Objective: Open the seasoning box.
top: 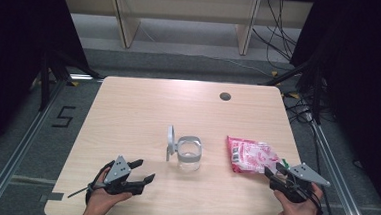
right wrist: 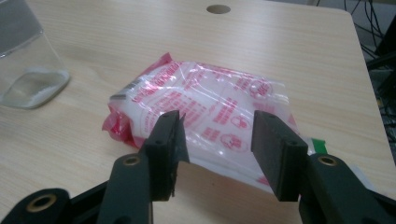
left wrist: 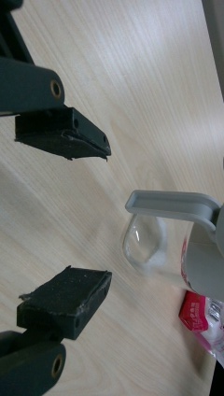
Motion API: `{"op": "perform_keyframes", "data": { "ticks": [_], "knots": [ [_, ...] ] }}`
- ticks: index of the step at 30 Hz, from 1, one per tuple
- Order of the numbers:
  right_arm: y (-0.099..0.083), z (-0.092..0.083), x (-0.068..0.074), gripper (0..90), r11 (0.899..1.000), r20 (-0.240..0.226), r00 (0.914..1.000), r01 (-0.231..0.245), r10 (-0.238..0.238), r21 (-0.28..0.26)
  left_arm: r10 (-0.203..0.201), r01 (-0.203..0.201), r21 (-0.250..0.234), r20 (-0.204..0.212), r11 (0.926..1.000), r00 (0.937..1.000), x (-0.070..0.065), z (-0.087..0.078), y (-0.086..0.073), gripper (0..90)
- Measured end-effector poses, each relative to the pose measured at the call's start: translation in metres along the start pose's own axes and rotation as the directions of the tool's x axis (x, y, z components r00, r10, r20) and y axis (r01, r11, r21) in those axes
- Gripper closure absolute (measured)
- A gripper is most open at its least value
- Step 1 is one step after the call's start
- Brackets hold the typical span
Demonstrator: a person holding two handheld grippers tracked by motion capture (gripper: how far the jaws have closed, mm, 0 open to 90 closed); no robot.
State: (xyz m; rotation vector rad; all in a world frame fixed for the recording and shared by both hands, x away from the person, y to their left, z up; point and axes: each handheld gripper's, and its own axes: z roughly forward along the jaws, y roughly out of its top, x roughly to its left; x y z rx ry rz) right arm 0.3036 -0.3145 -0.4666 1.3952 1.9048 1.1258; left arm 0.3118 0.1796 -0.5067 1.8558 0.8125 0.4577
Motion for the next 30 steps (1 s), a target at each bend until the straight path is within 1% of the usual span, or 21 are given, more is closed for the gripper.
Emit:
{"op": "perform_keyframes", "data": {
  "ticks": [1, 2, 3, 4, 6, 8, 10, 12, 13, 15, 16, 20, 21, 22, 23, 25, 26, 27, 28, 29, 30],
  "knots": [
    [-0.002, -0.001, -0.005, 52.1, 1.000, 0.001, 0.9997, 0.026, -0.026, 0.000, 0.001, -0.001, 0.001, 0.005, 1.0000, 1.0000, -0.001, 0.000, 0.000, 33.1],
    [-0.004, -0.001, -0.003, 52.1, 1.000, 0.009, 0.9999, -0.007, 0.007, -0.001, 0.001, -0.001, 0.001, 0.006, 1.0000, 1.0000, -0.001, 0.001, 0.000, 33.0],
    [-0.005, -0.001, -0.004, 52.0, 1.000, 0.011, 0.9999, 0.010, -0.010, -0.001, 0.001, -0.001, 0.001, 0.006, 1.0000, 1.0000, -0.001, 0.001, 0.000, 33.0],
    [-0.006, -0.003, -0.003, 51.5, 0.999, 0.000, 1.0000, -0.009, 0.009, 0.031, 0.006, -0.006, 0.009, 0.001, 0.9999, 1.0000, -0.001, 0.000, 0.000, 33.0],
    [-0.008, -0.001, -0.005, 51.3, 1.000, 0.006, 0.9999, 0.009, -0.009, 0.026, 0.006, -0.006, 0.011, 0.004, 0.9999, 1.0000, -0.001, 0.000, 0.000, 33.0],
    [-0.010, -0.002, -0.007, 50.4, 0.998, 0.000, 0.9994, 0.034, -0.034, 0.049, 0.005, -0.005, 0.007, 0.002, 1.0000, 1.0000, -0.001, 0.000, 0.000, 33.0],
    [-0.012, 0.000, -0.007, 49.7, 0.999, 0.001, 0.9996, 0.027, -0.027, 0.042, 0.006, -0.006, 0.008, 0.000, 0.9999, 1.0000, -0.001, 0.000, 0.000, 33.0],
    [-0.014, 0.000, -0.007, 48.2, 0.997, 0.007, 0.9999, 0.010, -0.011, 0.071, 0.006, -0.006, 0.009, 0.001, 0.9999, 1.0000, -0.001, 0.000, 0.000, 33.0],
    [-0.015, 0.000, -0.006, 48.0, 0.998, 0.012, 0.9999, 0.002, -0.002, 0.058, 0.006, -0.006, 0.009, 0.001, 0.9999, 1.0000, -0.001, 0.000, 0.000, 33.0],
    [-0.016, -0.002, -0.008, 46.9, 0.998, 0.004, 0.9999, 0.012, -0.012, 0.070, 0.006, -0.006, 0.006, 0.000, 1.0000, 1.0000, -0.001, 0.000, 0.000, 33.0],
    [-0.017, -0.003, -0.009, 46.8, 0.999, 0.013, 0.9999, 0.004, -0.005, 0.049, 0.007, -0.007, 0.010, 0.002, 0.9999, 1.0000, -0.001, 0.000, 0.000, 33.0],
    [-0.020, -0.005, -0.008, 46.8, 0.998, 0.017, 0.9998, 0.003, -0.004, 0.059, 0.005, -0.005, 0.008, 0.001, 1.0000, 1.0000, -0.001, 0.001, 0.000, 33.0],
    [-0.021, -0.006, -0.007, 46.8, 0.997, 0.007, 0.9998, -0.017, 0.016, 0.072, 0.004, -0.004, 0.006, 0.001, 1.0000, 1.0000, -0.001, 0.001, 0.000, 33.0],
    [-0.021, -0.006, -0.007, 46.8, 0.997, 0.007, 0.9998, -0.017, 0.016, 0.072, 0.004, -0.004, 0.006, 0.001, 1.0000, 1.0000, -0.001, 0.001, 0.000, 33.0],
    [-0.022, -0.005, -0.006, 46.3, 0.995, 0.013, 0.9985, -0.054, 0.053, 0.081, 0.004, -0.004, 0.006, 0.004, 1.0000, 1.0000, -0.001, 0.001, -0.001, 33.0],
    [-0.023, -0.005, -0.006, 46.1, 0.994, 0.013, 0.9984, -0.056, 0.055, 0.099, 0.004, -0.004, 0.005, 0.004, 1.0000, 1.0000, -0.002, 0.002, -0.001, 33.0],
    [-0.024, -0.003, -0.010, 45.7, 0.995, 0.008, 0.9997, -0.024, 0.024, 0.092, 0.004, -0.004, 0.005, 0.004, 1.0000, 1.0000, -0.002, 0.002, -0.001, 33.0],
    [-0.024, -0.003, -0.010, 45.7, 0.995, 0.008, 0.9997, -0.024, 0.024, 0.092, 0.006, -0.006, 0.010, 0.001, 0.9999, 1.0000, -0.002, 0.002, -0.001, 33.0],
    [-0.025, -0.004, -0.009, 45.7, 0.993, 0.012, 0.9974, -0.073, 0.072, 0.097, 0.001, -0.001, 0.014, 0.001, 0.9999, 1.0000, -0.002, 0.002, -0.002, 33.0],
    [-0.025, -0.004, -0.008, 45.6, 0.989, 0.011, 0.9951, -0.099, 0.098, 0.110, 0.005, -0.005, 0.016, 0.001, 0.9999, 1.0000, -0.002, 0.002, -0.002, 33.0],
    [-0.025, -0.005, -0.009, 45.3, 0.989, 0.013, 0.9948, -0.102, 0.101, 0.105, 0.005, -0.005, 0.016, 0.001, 0.9999, 1.0000, -0.002, 0.002, -0.002, 33.0]
  ]
}}
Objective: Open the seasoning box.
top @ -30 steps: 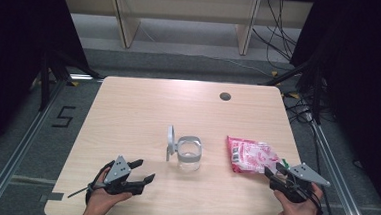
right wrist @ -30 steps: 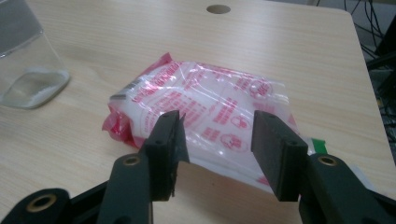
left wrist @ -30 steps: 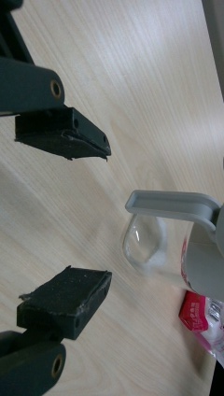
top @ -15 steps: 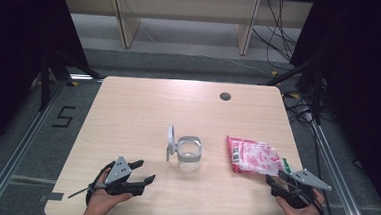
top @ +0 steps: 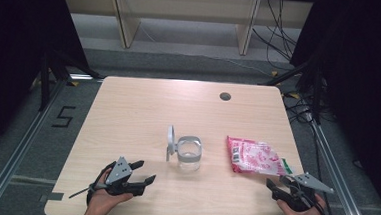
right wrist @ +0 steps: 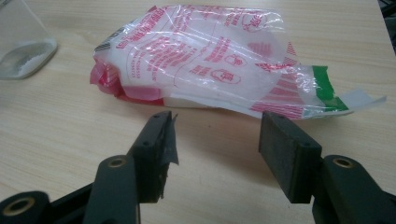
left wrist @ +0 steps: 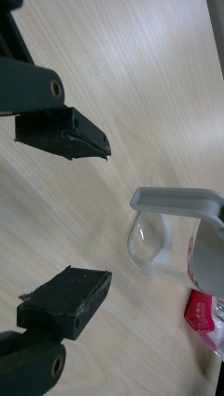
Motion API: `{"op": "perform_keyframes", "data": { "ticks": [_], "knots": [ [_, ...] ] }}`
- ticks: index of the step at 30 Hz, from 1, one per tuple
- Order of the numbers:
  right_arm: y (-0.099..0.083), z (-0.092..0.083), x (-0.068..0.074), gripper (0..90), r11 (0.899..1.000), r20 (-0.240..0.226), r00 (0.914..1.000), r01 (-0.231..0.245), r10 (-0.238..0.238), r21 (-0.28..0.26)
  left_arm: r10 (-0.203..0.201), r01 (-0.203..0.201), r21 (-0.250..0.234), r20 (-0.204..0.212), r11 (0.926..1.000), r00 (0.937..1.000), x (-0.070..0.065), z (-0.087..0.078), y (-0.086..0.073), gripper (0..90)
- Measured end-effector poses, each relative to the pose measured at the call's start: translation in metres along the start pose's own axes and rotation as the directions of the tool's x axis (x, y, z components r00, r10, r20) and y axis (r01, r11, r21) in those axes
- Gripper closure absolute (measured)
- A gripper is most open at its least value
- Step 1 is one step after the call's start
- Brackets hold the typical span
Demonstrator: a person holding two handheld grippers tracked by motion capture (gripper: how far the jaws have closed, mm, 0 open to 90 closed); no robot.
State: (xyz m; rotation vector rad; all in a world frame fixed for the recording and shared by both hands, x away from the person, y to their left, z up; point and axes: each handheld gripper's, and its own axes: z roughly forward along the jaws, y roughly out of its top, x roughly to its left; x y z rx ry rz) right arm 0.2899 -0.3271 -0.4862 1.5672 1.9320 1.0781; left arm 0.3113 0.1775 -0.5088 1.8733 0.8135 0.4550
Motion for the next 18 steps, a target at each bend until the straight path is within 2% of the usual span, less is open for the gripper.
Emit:
{"op": "perform_keyframes", "data": {
  "ticks": [1, 3, 4, 5, 6, 7, 8, 10, 11, 12, 15, 16, 17, 18],
  "knots": [
    [0.000, 0.001, -0.003, 45.1, 0.999, 0.004, 0.9995, 0.031, -0.031, -0.012, -0.001, 0.001, -0.008, 0.006, 1.0000, 1.0000, 0.001, 0.001, 0.000, 33.0],
    [0.000, 0.002, -0.004, 44.9, 0.999, 0.004, 0.9988, 0.049, -0.049, -0.016, 0.000, 0.000, -0.005, 0.005, 1.0000, 1.0000, 0.001, 0.001, 0.000, 33.0],
    [0.000, 0.001, -0.004, 44.2, 0.999, 0.007, 0.9993, 0.037, -0.037, -0.014, -0.002, 0.002, -0.004, 0.002, 1.0000, 1.0000, 0.001, 0.001, 0.000, 33.0],
    [-0.001, -0.001, -0.001, 43.8, 1.000, 0.015, 0.9999, -0.004, 0.004, 0.000, -0.002, 0.002, -0.004, 0.001, 1.0000, 1.0000, 0.000, 0.000, 0.000, 33.0],
    [-0.001, 0.000, -0.001, 43.2, 1.000, 0.027, 0.9994, -0.021, 0.021, 0.003, -0.001, 0.001, 0.001, -0.003, 1.0000, 1.0000, 0.000, 0.000, 0.000, 33.0],
    [-0.001, 0.000, -0.001, 43.2, 1.000, 0.027, 0.9994, -0.021, 0.021, 0.003, -0.001, 0.001, -0.010, 0.002, 1.0000, 1.0000, 0.000, 0.001, 0.000, 33.0],
    [-0.001, 0.000, -0.007, 41.3, 1.000, 0.014, 0.9999, -0.007, 0.007, 0.011, 0.001, -0.001, -0.001, 0.005, 1.0000, 1.0000, 0.001, 0.001, 0.000, 33.0],
    [-0.002, -0.001, -0.009, 40.8, 1.000, 0.019, 0.9998, 0.004, -0.004, 0.003, -0.001, 0.001, -0.001, 0.006, 1.0000, 1.0000, 0.001, 0.001, 0.000, 33.0],
    [-0.001, 0.000, -0.008, 38.1, 0.998, 0.001, 0.9985, -0.055, 0.055, -0.031, -0.002, 0.002, -0.005, 0.007, 1.0000, 1.0000, 0.000, 0.001, 0.000, 33.1],
    [0.000, -0.001, -0.009, 36.7, 0.999, 0.003, 0.9990, -0.045, 0.045, -0.025, -0.002, 0.002, -0.005, 0.007, 1.0000, 1.0000, 0.000, 0.001, 0.000, 33.1],
    [0.000, 0.007, -0.012, 34.5, 0.998, 0.012, 0.9977, -0.066, 0.067, -0.020, -0.002, 0.002, -0.002, 0.007, 1.0000, 1.0000, -0.001, 0.002, 0.000, 33.1],
    [0.001, 0.006, -0.010, 33.8, 0.992, 0.019, 0.9922, -0.123, 0.123, 0.002, 0.005, -0.005, 0.000, 0.009, 1.0000, 0.9999, -0.001, 0.002, 0.000, 33.1],
    [0.001, 0.006, -0.010, 33.8, 0.992, 0.019, 0.9922, -0.123, 0.123, 0.002, 0.005, -0.005, 0.000, 0.009, 1.0000, 0.9999, -0.001, 0.002, 0.000, 33.1],
    [0.002, 0.010, -0.014, 33.5, 0.996, 0.001, 0.9961, -0.088, 0.088, -0.023, 0.005, -0.005, -0.004, 0.009, 1.0000, 0.9999, -0.001, 0.002, 0.000, 33.1]
  ]
}}
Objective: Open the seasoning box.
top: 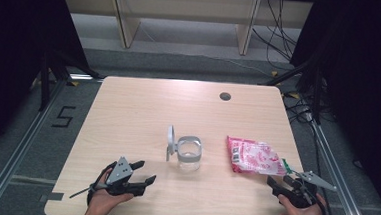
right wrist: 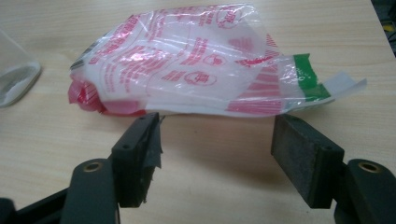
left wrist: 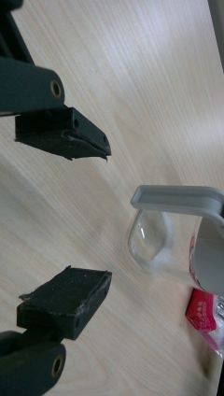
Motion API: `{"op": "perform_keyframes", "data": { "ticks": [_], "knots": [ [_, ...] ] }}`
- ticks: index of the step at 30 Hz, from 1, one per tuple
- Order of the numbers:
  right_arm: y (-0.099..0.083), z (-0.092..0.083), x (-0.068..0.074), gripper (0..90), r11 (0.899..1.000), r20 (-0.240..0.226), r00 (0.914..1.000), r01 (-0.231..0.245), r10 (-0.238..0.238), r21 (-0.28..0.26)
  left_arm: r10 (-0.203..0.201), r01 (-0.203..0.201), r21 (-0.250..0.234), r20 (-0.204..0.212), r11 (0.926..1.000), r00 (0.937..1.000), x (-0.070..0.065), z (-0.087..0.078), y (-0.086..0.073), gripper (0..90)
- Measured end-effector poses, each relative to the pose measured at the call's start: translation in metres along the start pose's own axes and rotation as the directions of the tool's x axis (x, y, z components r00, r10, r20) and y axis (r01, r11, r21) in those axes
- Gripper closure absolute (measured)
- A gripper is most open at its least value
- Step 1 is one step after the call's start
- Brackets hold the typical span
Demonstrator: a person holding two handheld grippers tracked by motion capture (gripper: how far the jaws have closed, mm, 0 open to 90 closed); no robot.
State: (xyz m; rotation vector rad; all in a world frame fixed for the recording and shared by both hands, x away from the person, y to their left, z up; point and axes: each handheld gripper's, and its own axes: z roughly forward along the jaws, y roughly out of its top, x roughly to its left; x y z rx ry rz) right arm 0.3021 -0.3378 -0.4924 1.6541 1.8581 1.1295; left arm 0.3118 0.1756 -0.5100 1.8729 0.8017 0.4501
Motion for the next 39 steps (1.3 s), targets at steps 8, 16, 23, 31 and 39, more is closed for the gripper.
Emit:
{"op": "perform_keyframes", "data": {
  "ticks": [8, 16, 23, 31, 39],
  "knots": [
    [0.007, 0.009, 0.000, 29.3, 0.999, -0.035, 0.9984, -0.045, 0.045, -0.005, -0.001, 0.001, 0.015, 0.001, 0.9999, 1.0000, -0.001, 0.003, -0.002, 33.0],
    [0.012, 0.020, 0.002, 28.8, 0.997, -0.010, 0.9971, -0.075, 0.075, -0.021, 0.000, 0.000, 0.022, 0.008, 0.9998, 1.0000, -0.001, 0.003, -0.002, 33.1],
    [0.019, 0.027, 0.005, 28.1, 0.991, -0.008, 0.9913, -0.132, 0.132, -0.019, -0.006, 0.006, 0.019, 0.012, 0.9998, 0.9999, -0.003, 0.004, -0.002, 33.1],
    [0.029, 0.039, 0.005, 26.6, 0.985, -0.002, 0.9858, -0.168, 0.168, -0.035, -0.001, 0.001, 0.025, 0.011, 0.9997, 0.9999, -0.003, 0.004, -0.002, 33.1],
    [0.037, 0.056, 0.002, 28.0, 0.991, 0.029, 0.9915, -0.125, 0.126, -0.047, 0.007, -0.007, 0.022, 0.009, 0.9997, 0.9999, -0.003, 0.003, -0.002, 33.1]
  ]
}}
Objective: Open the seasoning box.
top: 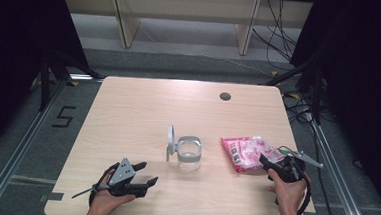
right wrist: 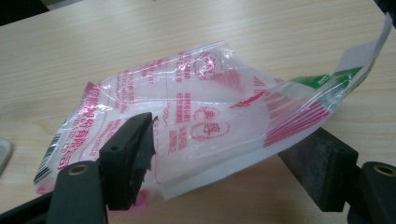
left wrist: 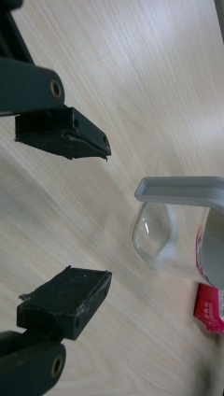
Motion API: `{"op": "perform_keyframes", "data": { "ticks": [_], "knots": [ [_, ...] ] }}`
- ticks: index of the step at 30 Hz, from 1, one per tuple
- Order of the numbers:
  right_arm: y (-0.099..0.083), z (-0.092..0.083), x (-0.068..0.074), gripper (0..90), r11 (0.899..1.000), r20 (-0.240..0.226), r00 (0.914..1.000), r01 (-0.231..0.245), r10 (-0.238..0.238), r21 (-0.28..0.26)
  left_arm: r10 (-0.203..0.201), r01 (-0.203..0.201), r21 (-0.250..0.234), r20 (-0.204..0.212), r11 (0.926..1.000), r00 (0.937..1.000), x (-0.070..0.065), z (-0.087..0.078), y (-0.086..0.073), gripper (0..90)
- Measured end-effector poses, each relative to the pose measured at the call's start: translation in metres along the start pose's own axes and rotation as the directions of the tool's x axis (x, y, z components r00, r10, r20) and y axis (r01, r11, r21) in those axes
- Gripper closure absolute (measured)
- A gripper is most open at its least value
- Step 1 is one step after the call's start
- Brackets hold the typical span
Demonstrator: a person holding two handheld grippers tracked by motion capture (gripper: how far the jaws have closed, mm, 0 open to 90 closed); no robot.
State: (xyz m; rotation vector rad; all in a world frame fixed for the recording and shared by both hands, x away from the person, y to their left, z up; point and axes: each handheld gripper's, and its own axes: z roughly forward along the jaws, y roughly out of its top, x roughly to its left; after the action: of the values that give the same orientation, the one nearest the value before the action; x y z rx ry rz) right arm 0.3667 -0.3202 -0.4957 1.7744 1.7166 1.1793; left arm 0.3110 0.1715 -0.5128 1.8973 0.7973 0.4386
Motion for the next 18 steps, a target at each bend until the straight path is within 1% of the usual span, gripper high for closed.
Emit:
{"op": "perform_keyframes", "data": {
  "ticks": [1, 2, 3, 4, 5, 6, 7, 8, 9, 10, 11, 12, 13, 14, 15, 16, 17, 18],
  "knots": [
    [0.000, 0.000, 0.004, 28.4, 0.999, 0.020, 0.9988, -0.045, 0.045, 0.019, 0.000, 0.000, 0.000, 0.000, 1.0000, 1.0000, 0.000, 0.000, 0.000, 33.1],
    [-0.001, 0.004, 0.004, 29.3, 0.999, 0.015, 0.9990, -0.043, 0.043, -0.006, 0.006, -0.006, 0.005, 0.000, 1.0000, 1.0000, 0.001, 0.000, 0.000, 33.1],
    [-0.001, 0.004, 0.004, 29.3, 0.999, 0.015, 0.9990, -0.043, 0.043, -0.006, 0.006, -0.006, 0.005, 0.000, 1.0000, 1.0000, 0.001, 0.000, 0.000, 33.1],
    [0.000, 0.005, 0.005, 29.7, 0.999, 0.022, 0.9986, -0.048, 0.048, 0.014, -0.001, 0.001, -0.002, -0.002, 1.0000, 1.0000, 0.000, 0.001, 0.000, 33.1],
    [0.001, 0.005, 0.004, 30.0, 0.999, 0.026, 0.9988, -0.042, 0.041, 0.034, 0.002, -0.002, 0.001, 0.000, 1.0000, 1.0000, 0.000, 0.000, 0.000, 33.0],
    [0.001, 0.008, 0.003, 30.9, 0.998, 0.020, 0.9984, -0.054, 0.053, 0.035, -0.001, 0.001, 0.000, 0.000, 1.0000, 1.0000, 0.000, 0.000, 0.000, 33.1],
    [0.001, 0.008, 0.003, 30.9, 0.998, 0.020, 0.9984, -0.054, 0.053, 0.035, -0.001, 0.001, 0.000, 0.000, 1.0000, 1.0000, 0.000, 0.000, 0.000, 33.1],
    [0.000, 0.010, 0.004, 31.5, 0.998, 0.036, 0.9982, -0.049, 0.048, 0.030, -0.002, 0.002, -0.004, 0.001, 1.0000, 1.0000, 0.000, 0.000, 0.000, 33.1],
    [0.001, 0.012, -0.001, 32.4, 1.000, 0.015, 0.9997, 0.019, -0.020, 0.024, 0.000, 0.000, 0.001, -0.001, 1.0000, 1.0000, 0.000, 0.000, 0.001, 33.1],
    [0.001, 0.012, -0.001, 32.4, 1.000, 0.015, 0.9997, 0.019, -0.020, 0.024, 0.000, 0.000, 0.001, -0.001, 1.0000, 1.0000, 0.000, 0.000, 0.001, 33.1],
    [0.002, 0.011, 0.002, 32.9, 0.999, 0.028, 0.9995, -0.018, 0.017, 0.038, -0.004, 0.004, -0.013, -0.009, 0.9999, 1.0000, 0.000, 0.001, 0.000, 33.1],
    [0.001, 0.013, 0.005, 33.6, 0.999, 0.007, 0.9990, -0.044, 0.044, 0.031, -0.001, 0.001, 0.001, -0.002, 1.0000, 1.0000, 0.000, -0.001, 0.000, 33.1],
    [0.001, 0.014, 0.004, 34.2, 0.999, 0.011, 0.9994, -0.034, 0.034, 0.030, -0.002, 0.002, -0.005, -0.003, 1.0000, 1.0000, 0.000, 0.000, 0.000, 33.1],
    [0.001, 0.015, 0.004, 34.7, 0.998, 0.016, 0.9985, -0.052, 0.052, 0.043, 0.004, -0.004, 0.006, 0.003, 1.0000, 1.0000, 0.001, 0.000, 0.000, 33.1],
    [0.001, 0.018, -0.001, 35.0, 1.000, 0.016, 0.9998, 0.013, -0.013, 0.026, -0.001, 0.001, 0.000, -0.002, 1.0000, 1.0000, 0.001, 0.000, 0.000, 33.1],
    [0.000, 0.018, 0.004, 35.7, 0.998, 0.018, 0.9981, -0.059, 0.058, 0.033, 0.002, -0.002, 0.000, -0.002, 1.0000, 1.0000, 0.001, 0.000, 0.000, 33.1],
    [0.000, 0.018, 0.004, 35.7, 0.998, 0.018, 0.9981, -0.059, 0.058, 0.033, 0.002, -0.002, 0.000, -0.002, 1.0000, 1.0000, 0.001, 0.000, 0.000, 33.1],
    [0.001, 0.019, 0.004, 35.9, 0.998, 0.017, 0.9988, -0.046, 0.045, 0.035, 0.001, -0.001, -0.003, -0.001, 1.0000, 1.0000, 0.000, 0.000, 0.000, 33.1]
  ]
}}
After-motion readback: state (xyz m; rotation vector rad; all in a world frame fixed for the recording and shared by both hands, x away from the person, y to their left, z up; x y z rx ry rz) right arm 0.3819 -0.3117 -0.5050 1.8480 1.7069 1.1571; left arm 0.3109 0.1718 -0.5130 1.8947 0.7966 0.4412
